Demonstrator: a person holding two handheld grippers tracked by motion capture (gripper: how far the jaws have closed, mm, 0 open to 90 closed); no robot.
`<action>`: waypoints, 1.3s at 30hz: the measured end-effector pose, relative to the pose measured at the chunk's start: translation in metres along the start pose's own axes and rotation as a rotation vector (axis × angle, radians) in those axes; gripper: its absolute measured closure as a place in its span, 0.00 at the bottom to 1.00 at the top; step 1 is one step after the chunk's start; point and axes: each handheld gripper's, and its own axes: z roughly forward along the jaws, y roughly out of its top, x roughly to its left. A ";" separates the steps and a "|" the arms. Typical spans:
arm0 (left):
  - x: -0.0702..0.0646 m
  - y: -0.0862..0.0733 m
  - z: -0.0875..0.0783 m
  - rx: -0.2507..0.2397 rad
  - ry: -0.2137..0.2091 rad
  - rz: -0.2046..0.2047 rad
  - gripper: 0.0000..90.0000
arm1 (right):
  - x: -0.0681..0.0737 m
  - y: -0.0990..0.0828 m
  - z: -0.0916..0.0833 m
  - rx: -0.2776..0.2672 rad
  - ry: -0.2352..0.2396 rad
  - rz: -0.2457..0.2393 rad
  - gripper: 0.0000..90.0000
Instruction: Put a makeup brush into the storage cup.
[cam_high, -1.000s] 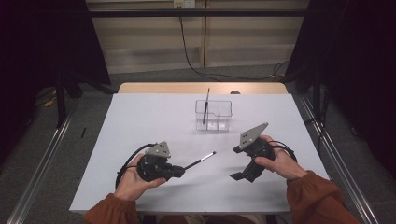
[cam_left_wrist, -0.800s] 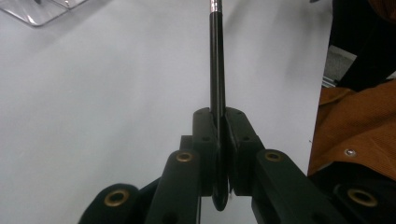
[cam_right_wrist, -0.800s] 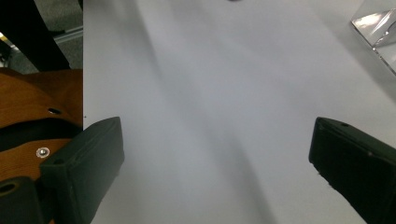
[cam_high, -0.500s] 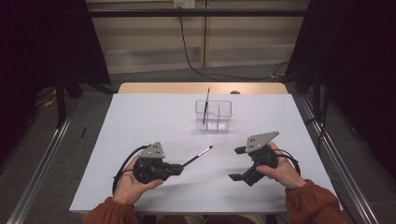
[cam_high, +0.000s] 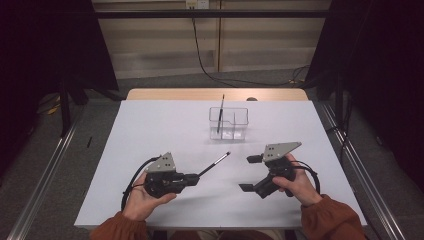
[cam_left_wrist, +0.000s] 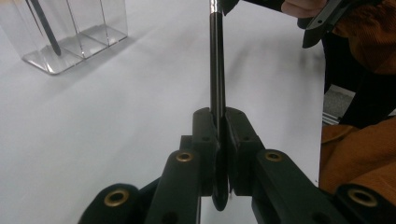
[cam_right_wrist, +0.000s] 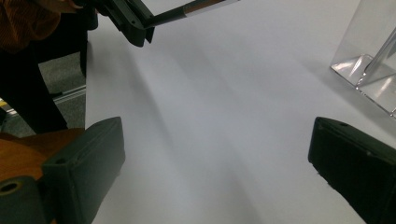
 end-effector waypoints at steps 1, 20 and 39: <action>0.000 0.000 0.000 -0.008 -0.002 -0.001 0.93 | 0.000 0.000 0.000 -0.006 0.005 0.001 0.03; -0.005 0.004 0.004 -0.143 -0.001 0.017 0.93 | -0.001 0.007 0.004 -0.267 0.012 0.027 0.03; -0.015 0.018 0.018 -0.184 -0.026 0.051 0.93 | 0.005 0.021 0.008 -0.297 0.073 0.022 0.13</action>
